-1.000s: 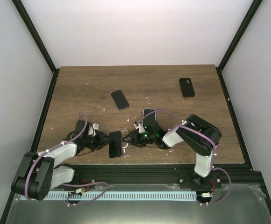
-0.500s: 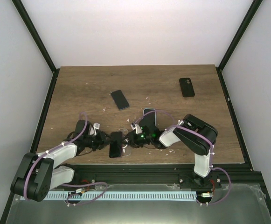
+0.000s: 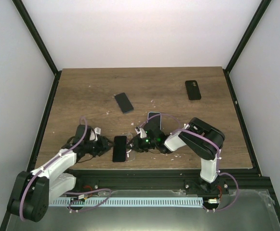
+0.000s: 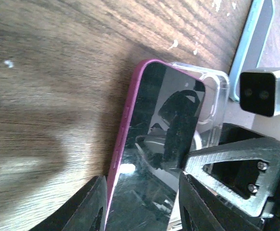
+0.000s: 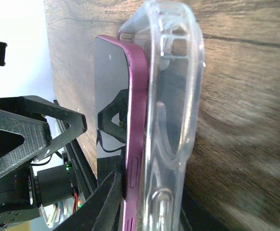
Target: Put the phone into the phone case
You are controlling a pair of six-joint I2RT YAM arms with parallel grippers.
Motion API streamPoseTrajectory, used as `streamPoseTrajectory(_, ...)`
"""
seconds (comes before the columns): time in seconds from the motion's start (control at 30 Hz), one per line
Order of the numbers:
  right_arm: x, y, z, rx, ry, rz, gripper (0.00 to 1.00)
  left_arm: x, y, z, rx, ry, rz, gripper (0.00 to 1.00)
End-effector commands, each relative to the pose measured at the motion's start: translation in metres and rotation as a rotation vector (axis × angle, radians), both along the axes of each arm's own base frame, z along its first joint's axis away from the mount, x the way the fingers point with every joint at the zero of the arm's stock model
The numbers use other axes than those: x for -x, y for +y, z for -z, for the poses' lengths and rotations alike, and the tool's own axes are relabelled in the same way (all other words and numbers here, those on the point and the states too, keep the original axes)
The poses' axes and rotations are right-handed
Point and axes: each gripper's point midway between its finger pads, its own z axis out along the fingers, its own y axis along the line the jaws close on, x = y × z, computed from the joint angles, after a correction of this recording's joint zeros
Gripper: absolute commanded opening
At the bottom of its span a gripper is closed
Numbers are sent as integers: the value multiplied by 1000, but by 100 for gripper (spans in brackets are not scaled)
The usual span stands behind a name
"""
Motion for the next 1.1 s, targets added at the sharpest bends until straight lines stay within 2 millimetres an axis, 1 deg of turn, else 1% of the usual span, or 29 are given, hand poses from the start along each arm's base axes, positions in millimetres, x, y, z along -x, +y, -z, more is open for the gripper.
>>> streamPoseTrajectory(0.0, 0, -6, 24, 85, 23, 28, 22, 9, 8, 12, -63, 21, 9, 43)
streamPoseTrajectory(0.1, 0, -7, 26, 84, 27, 28, 22, 12, 8, 19, -63, 36, 14, 44)
streamPoseTrajectory(0.2, 2, -7, 26, 80, 31, 27, 22, 12, 3, 20, -30, 45, 22, 44)
streamPoseTrajectory(0.33, 2, -8, 27, 75, 36, 34, 21, 13, -1, 20, 0, 60, 23, 41)
streamPoseTrajectory(0.5, 4, -8, 28, 62, 49, 37, 21, 13, -6, 16, 45, 55, 9, 35)
streamPoseTrajectory(0.6, 6, -9, 29, 54, 62, 38, 21, 14, -9, 17, 51, 65, 8, 36)
streamPoseTrajectory(0.7, 8, -10, 31, 47, 71, 38, 21, 14, -12, 17, 45, 70, 7, 38)
streamPoseTrajectory(0.77, 9, -11, 33, 47, 78, 39, 21, 14, -15, 16, 40, 68, 13, 40)
streamPoseTrajectory(0.87, 11, -12, 35, 47, 85, 38, 20, 13, -21, 13, 44, 66, 29, 40)
streamPoseTrajectory(0.9, 11, -12, 35, 45, 86, 39, 20, 13, -23, 12, 45, 68, 32, 39)
streamPoseTrajectory(0.97, 12, -13, 35, 41, 87, 38, 20, 13, -25, 12, 39, 71, 34, 34)
streamPoseTrajectory(1.07, 13, -13, 32, 31, 87, 40, 22, 12, -25, 12, 27, 71, 22, 31)
